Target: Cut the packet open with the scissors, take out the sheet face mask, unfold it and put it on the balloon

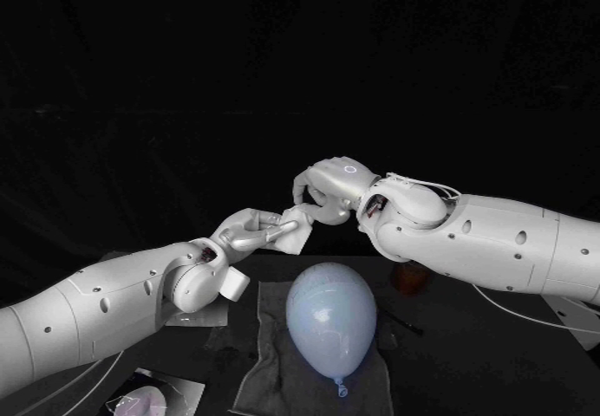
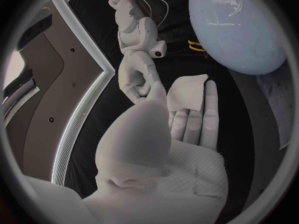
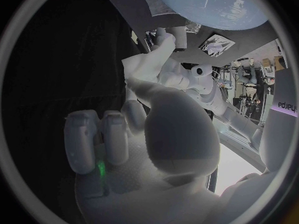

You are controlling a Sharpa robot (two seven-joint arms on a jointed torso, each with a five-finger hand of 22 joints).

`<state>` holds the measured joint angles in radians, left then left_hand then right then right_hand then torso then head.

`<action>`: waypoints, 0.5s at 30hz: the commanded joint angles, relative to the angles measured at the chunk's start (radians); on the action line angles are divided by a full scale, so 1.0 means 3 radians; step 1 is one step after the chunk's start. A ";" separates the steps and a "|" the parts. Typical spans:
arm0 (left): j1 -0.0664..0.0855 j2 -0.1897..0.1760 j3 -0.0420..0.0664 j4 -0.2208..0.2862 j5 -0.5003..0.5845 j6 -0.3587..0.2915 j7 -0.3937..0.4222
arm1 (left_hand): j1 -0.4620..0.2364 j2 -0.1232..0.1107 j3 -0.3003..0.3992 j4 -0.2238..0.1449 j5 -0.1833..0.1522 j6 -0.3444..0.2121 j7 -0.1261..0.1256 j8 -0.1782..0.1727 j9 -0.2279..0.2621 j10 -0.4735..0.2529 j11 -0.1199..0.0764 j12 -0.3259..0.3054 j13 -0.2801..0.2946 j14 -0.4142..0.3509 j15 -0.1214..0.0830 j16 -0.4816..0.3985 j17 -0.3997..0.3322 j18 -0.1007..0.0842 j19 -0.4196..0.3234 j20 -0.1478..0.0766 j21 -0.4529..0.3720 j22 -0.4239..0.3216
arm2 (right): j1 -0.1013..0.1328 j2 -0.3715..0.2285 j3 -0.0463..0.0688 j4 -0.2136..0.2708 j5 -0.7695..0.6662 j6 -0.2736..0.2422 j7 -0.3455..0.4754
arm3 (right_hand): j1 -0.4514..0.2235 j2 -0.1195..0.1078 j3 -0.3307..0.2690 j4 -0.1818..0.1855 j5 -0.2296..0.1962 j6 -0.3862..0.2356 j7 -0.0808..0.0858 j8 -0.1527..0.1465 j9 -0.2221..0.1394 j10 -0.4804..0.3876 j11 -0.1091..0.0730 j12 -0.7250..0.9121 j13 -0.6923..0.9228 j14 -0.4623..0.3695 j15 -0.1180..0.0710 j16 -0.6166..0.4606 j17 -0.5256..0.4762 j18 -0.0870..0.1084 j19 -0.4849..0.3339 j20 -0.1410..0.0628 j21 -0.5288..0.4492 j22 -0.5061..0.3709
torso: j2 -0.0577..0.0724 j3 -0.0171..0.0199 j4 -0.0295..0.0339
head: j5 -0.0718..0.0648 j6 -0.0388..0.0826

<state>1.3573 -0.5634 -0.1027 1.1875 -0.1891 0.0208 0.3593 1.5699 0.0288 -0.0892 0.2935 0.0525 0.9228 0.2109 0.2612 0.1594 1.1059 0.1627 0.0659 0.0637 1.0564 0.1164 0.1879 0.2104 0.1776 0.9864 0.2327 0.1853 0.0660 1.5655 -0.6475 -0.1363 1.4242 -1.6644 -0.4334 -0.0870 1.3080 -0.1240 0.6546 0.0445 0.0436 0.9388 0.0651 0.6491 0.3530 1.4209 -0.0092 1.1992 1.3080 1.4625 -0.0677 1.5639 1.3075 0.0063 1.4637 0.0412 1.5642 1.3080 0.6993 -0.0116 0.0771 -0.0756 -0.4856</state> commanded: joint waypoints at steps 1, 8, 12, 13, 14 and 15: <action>0.0003 0.0007 0.0004 0.0002 0.0133 0.0073 -0.0052 | -0.0133 0.0012 -0.0077 -0.0001 -0.0013 -0.0007 0.0027 -0.0015 -0.0003 -0.0022 0.0008 -0.0005 0.0005 0.0014 0.0026 -0.0025 0.0004 0.0027 0.0005 0.0025 -0.0027 0.0000 | 0.0001 -0.0003 0.0001 0.0005 0.0073 -0.0125 0.0008 | -0.0035 -0.0005 -0.0016 0.0013 0.0016 0.0005 -0.0005 0.0004 0.0003 -0.0002 -0.0005 -0.0024 0.0000 0.0359 -0.0008 0.0018 0.0870 -0.0021 0.0357 -0.0007 0.0022 0.0876 | 0.0002 0.0000 0.0001 | 0.0002 -0.0002; 0.0003 0.0009 0.0004 -0.0002 0.0228 0.0111 -0.0094 | -0.0294 0.0029 -0.0210 -0.0001 -0.0014 -0.0019 0.0036 -0.0032 -0.0002 -0.0039 0.0015 -0.0004 0.0006 0.0016 0.0032 -0.0051 0.0006 0.0027 0.0017 0.0028 -0.0051 0.0001 | -0.0002 0.0007 0.0001 -0.0011 0.0170 -0.0157 0.0015 | -0.0162 -0.0081 -0.0146 0.0125 0.0016 -0.0083 0.0024 -0.0091 -0.0044 -0.0131 0.0018 -0.0288 -0.0167 0.0337 0.0004 -0.0039 0.0789 -0.0021 0.0357 0.0000 0.0022 0.0876 | 0.0001 0.0001 -0.0001 | 0.0009 -0.0003; 0.0004 0.0010 0.0004 0.0002 0.0284 0.0139 -0.0099 | -0.0337 0.0055 -0.0253 -0.0001 -0.0013 -0.0015 0.0030 -0.0031 0.0001 -0.0031 0.0011 0.0001 0.0008 0.0022 0.0030 -0.0059 0.0007 0.0027 0.0023 0.0028 -0.0059 0.0001 | -0.0006 0.0016 -0.0001 -0.0030 0.0202 -0.0140 0.0003 | -0.0240 -0.0148 -0.0264 0.0241 0.0015 -0.0181 0.0102 -0.0257 -0.0129 -0.0215 0.0078 -0.0430 -0.0254 0.0325 0.0051 -0.0070 0.0746 -0.0021 0.0357 0.0031 0.0022 0.0876 | 0.0001 0.0001 0.0000 | 0.0010 -0.0006; 0.0004 0.0010 0.0004 0.0003 0.0301 0.0147 -0.0100 | -0.0362 0.0072 -0.0278 0.0001 -0.0014 -0.0012 0.0025 -0.0031 0.0003 -0.0026 0.0008 0.0002 0.0009 0.0025 0.0028 -0.0063 0.0008 0.0028 0.0027 0.0027 -0.0064 0.0001 | -0.0007 0.0019 -0.0002 -0.0035 0.0208 -0.0134 -0.0001 | -0.0234 -0.0148 -0.0273 0.0250 0.0017 -0.0181 0.0108 -0.0275 -0.0138 -0.0220 0.0084 -0.0435 -0.0256 0.0325 0.0057 -0.0071 0.0745 -0.0021 0.0357 0.0037 0.0022 0.0876 | 0.0001 0.0001 0.0000 | 0.0014 -0.0009; 0.0004 0.0010 0.0004 0.0004 0.0317 0.0156 -0.0100 | -0.0382 0.0083 -0.0294 0.0000 -0.0013 -0.0011 0.0023 -0.0030 0.0005 -0.0024 0.0006 0.0003 0.0009 0.0026 0.0027 -0.0066 0.0009 0.0027 0.0028 0.0027 -0.0067 0.0001 | -0.0009 0.0021 -0.0003 -0.0039 0.0215 -0.0129 -0.0004 | -0.0243 -0.0162 -0.0294 0.0269 0.0015 -0.0199 0.0124 -0.0310 -0.0155 -0.0236 0.0097 -0.0460 -0.0271 0.0324 0.0067 -0.0074 0.0742 -0.0021 0.0357 0.0044 0.0022 0.0876 | 0.0002 0.0001 0.0000 | 0.0016 -0.0011; 0.0004 0.0010 0.0004 0.0004 0.0335 0.0166 -0.0101 | -0.0457 0.0126 -0.0338 0.0001 -0.0014 -0.0008 0.0018 -0.0029 0.0008 -0.0018 0.0003 0.0003 0.0009 0.0029 0.0025 -0.0073 0.0010 0.0028 0.0032 0.0027 -0.0073 0.0002 | -0.0010 0.0023 -0.0004 -0.0043 0.0220 -0.0125 -0.0007 | -0.0244 -0.0166 -0.0305 0.0282 0.0016 -0.0210 0.0133 -0.0333 -0.0166 -0.0243 0.0104 -0.0467 -0.0275 0.0323 0.0074 -0.0075 0.0740 -0.0021 0.0357 0.0050 0.0022 0.0876 | 0.0002 0.0001 0.0000 | 0.0020 -0.0020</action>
<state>1.3574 -0.5626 -0.1030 1.1863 -0.1287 0.0384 0.3305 1.4290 0.0708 -0.1938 0.2939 0.0525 0.9192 0.2143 0.2548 0.1605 1.1023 0.1663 0.0659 0.0650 1.0597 0.1201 0.1703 0.2123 0.1770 0.9925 0.2388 0.1655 0.0662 1.5630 -0.6418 -0.1376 1.4125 -1.6122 -0.4660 -0.0853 1.2380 -0.1696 0.5664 0.1327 0.0448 0.8804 0.1089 0.5474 0.3023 1.3520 0.0251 1.0598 1.2249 1.4665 -0.0496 1.5435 1.3081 0.0063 1.4663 0.0515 1.5673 1.3074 0.6996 -0.0113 0.0769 -0.0712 -0.4886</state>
